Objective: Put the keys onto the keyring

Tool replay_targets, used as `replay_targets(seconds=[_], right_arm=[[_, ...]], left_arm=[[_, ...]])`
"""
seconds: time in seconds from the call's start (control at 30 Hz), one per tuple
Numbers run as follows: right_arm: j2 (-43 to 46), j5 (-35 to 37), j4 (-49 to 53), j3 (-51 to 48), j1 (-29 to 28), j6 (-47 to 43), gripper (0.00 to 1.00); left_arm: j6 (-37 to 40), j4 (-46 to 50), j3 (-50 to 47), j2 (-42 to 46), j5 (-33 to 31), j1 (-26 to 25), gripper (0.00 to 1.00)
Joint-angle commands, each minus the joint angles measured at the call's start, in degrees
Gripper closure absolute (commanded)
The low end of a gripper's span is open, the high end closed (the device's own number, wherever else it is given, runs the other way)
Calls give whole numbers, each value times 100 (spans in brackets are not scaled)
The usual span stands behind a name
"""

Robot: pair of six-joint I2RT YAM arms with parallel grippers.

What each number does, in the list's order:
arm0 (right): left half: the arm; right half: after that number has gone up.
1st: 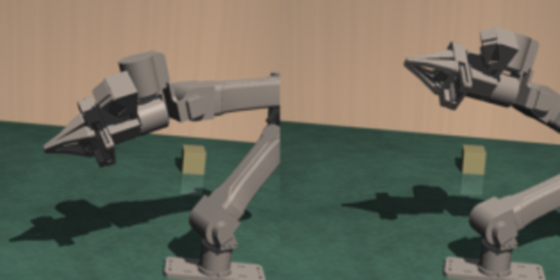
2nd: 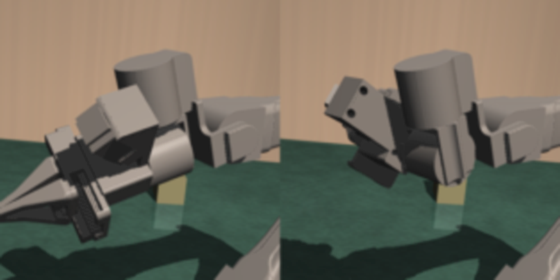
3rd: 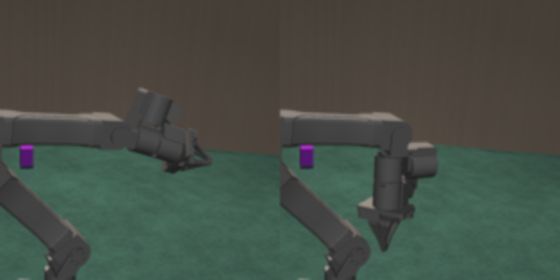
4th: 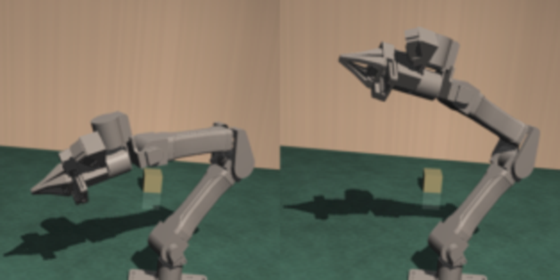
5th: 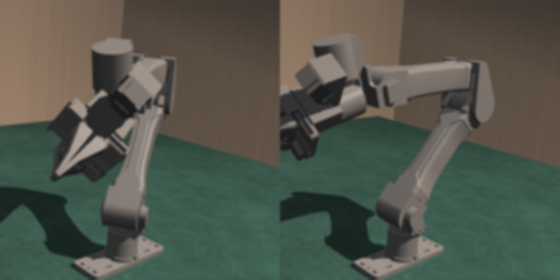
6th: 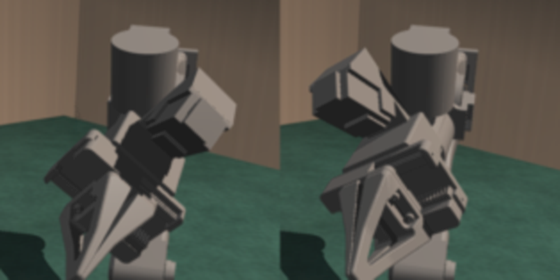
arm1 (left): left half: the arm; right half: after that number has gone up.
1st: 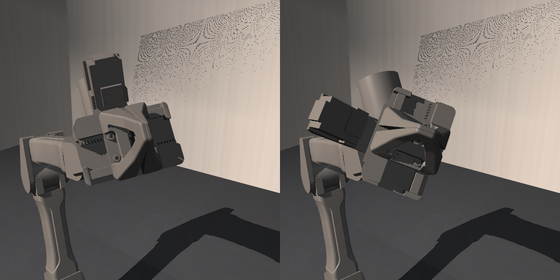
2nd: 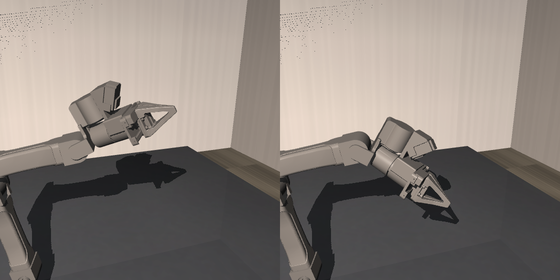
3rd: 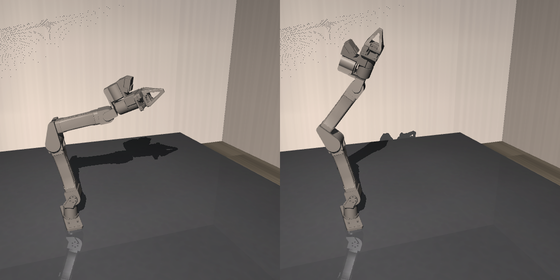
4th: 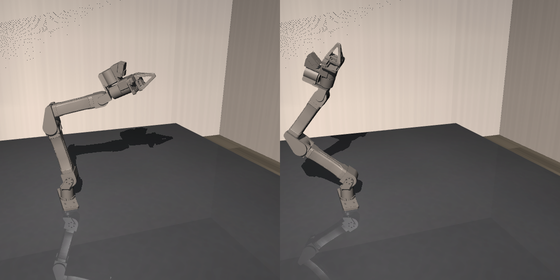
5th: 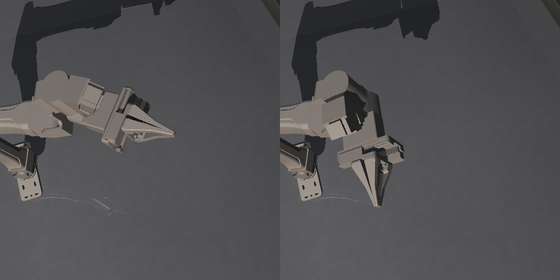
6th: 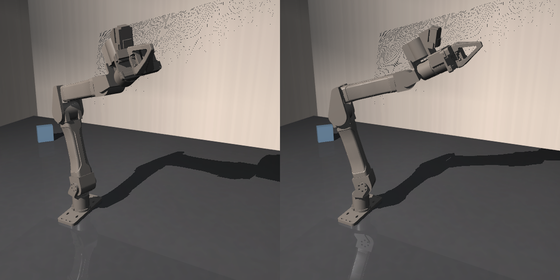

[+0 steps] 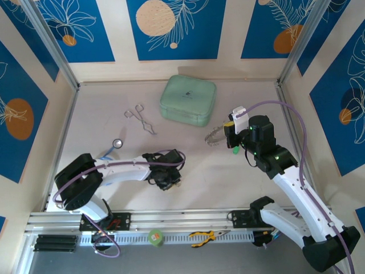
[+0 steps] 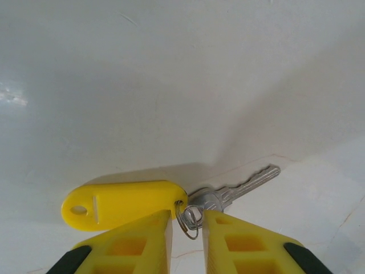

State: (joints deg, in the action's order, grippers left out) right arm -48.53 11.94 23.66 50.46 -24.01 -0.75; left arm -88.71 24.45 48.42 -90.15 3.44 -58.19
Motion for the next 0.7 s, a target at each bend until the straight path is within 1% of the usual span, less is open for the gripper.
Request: replay_targets(seconds=[0.0, 0.2, 0.4, 0.5, 0.57, 0.67], right_arm=[[116, -87, -116, 20, -37, 49, 100], [129, -96, -98, 19, -35, 49, 100], [145, -114, -82, 32, -34, 49, 100], [156, -113, -57, 37, -34, 38, 100], [165, -137, -46, 51, -34, 49, 100], [154, -325, -54, 43, -35, 42, 100]], left_arm=[[-275, 40, 105, -68, 19, -32, 80], [-253, 29, 62, -48, -63, -38, 85], [-301, 48, -31, 19, -150, -24, 93], [-180, 129, -27, 156, -355, -12, 99], [271, 141, 35, 358, -682, -11, 100], [1597, 387, 313, 782, -1560, -13, 100]])
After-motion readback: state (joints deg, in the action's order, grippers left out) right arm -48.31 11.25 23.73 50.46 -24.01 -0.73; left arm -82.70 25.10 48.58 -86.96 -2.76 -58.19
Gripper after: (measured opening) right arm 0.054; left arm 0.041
